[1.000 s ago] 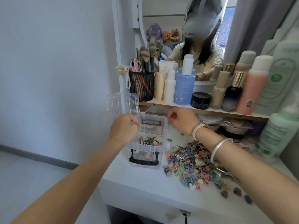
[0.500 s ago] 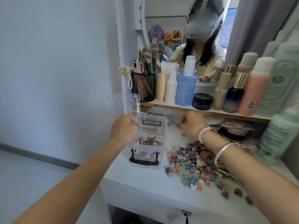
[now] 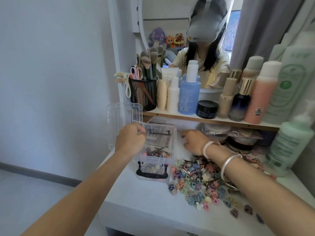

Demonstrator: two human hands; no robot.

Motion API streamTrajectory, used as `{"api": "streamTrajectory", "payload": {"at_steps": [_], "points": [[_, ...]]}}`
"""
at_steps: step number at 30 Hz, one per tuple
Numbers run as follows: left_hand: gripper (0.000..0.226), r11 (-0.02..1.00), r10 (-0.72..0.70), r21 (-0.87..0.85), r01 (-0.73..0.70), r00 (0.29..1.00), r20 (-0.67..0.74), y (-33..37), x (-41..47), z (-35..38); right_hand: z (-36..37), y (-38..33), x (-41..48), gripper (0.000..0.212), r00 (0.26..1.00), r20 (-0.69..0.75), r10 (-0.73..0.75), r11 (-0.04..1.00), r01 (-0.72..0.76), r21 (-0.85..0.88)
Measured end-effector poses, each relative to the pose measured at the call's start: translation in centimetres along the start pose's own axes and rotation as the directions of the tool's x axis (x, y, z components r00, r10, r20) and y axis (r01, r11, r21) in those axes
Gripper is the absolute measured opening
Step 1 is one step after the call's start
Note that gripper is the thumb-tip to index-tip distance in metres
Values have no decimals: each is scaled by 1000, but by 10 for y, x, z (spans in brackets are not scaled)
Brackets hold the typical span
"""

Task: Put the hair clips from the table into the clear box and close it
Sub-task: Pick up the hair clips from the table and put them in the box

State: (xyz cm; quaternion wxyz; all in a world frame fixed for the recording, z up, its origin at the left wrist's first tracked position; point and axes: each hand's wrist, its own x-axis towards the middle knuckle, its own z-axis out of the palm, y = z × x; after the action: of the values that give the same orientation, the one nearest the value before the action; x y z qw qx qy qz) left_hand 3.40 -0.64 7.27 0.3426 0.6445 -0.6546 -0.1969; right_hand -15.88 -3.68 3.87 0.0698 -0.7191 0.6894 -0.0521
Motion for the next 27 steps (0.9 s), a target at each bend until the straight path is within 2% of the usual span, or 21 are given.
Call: {"api": "streamTrajectory", "payload": {"at_steps": [3, 9, 14, 18, 21, 24, 25, 27], "points": [[23, 1000, -5, -9, 5, 1000, 0, 0, 5, 2, 15, 4, 18, 52, 997, 76, -17, 988, 28, -151], [22, 1000, 13, -15, -13, 1000, 4, -2, 8, 4, 21, 5, 41, 51, 985, 168, 39, 974, 0, -226], [22, 1000, 14, -25, -13, 1000, 11, -3, 8, 4, 15, 5, 32, 32, 997, 44, -62, 970, 71, -234], [23, 999, 13, -30, -12, 1000, 16, -2, 7, 3, 9, 2, 15, 24, 994, 15, -106, 972, 107, -207], [23, 1000, 13, -27, -12, 1000, 25, -2, 5, 2, -7, -1, -6, 28, 987, -113, -115, 987, 101, -122], [24, 1000, 6, -19, -5, 1000, 26, -1, 4, 1, -37, -10, -24, 21, 930, -348, -116, 978, 168, 121], [24, 1000, 5, -18, -4, 1000, 27, 0, 4, 1, -48, -17, -31, 20, 915, -387, -110, 953, 208, 220], [24, 1000, 6, -17, -6, 999, 32, 1, 2, 2, -63, -32, -41, 23, 926, -349, -145, 889, 277, 366]]}}
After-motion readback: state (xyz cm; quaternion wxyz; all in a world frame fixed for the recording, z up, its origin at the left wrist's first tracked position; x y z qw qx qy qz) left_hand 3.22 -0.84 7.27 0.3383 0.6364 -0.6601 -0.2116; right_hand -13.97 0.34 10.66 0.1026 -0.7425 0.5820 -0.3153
